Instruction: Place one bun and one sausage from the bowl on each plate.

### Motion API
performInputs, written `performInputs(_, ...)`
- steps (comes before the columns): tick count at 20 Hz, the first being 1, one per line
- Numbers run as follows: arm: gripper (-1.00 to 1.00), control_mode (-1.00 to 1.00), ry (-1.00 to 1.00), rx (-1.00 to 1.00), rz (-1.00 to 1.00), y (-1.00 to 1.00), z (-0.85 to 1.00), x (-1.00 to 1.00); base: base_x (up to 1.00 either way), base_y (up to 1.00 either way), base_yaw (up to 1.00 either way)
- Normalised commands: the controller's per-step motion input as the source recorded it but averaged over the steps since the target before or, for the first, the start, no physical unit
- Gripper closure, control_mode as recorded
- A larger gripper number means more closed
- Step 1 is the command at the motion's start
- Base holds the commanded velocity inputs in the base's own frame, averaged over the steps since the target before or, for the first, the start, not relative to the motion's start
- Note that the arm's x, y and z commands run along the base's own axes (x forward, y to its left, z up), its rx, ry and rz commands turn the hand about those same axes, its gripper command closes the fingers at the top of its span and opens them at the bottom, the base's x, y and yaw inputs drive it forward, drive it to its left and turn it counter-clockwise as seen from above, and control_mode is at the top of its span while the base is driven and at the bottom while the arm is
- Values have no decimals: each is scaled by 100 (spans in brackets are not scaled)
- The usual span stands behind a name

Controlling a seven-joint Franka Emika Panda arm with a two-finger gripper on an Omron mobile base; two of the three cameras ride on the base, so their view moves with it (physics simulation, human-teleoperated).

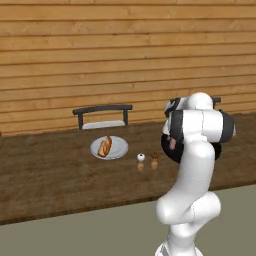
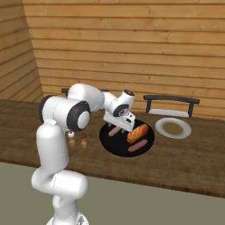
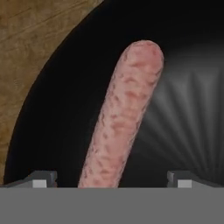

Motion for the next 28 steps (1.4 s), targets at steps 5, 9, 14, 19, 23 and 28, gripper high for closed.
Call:
performInputs(5, -100, -100, 0, 0, 0, 1, -48, 22, 0, 0, 0)
performInputs(9, 100, -100, 1, 0, 0, 6, -67, 1, 0, 0, 0)
performInputs(14, 100, -100, 0, 0, 0, 1, -16, -4, 0, 0, 0)
performInputs(19, 100, -100, 0, -4, 0, 28, 73, -53, 0, 0, 0)
performInputs(23, 100, -100, -1, -11, 0, 66, 100, -65, 0, 0, 0)
performInputs(28, 100, -100, 8, -9, 0, 96, 86, -52, 0, 0, 0)
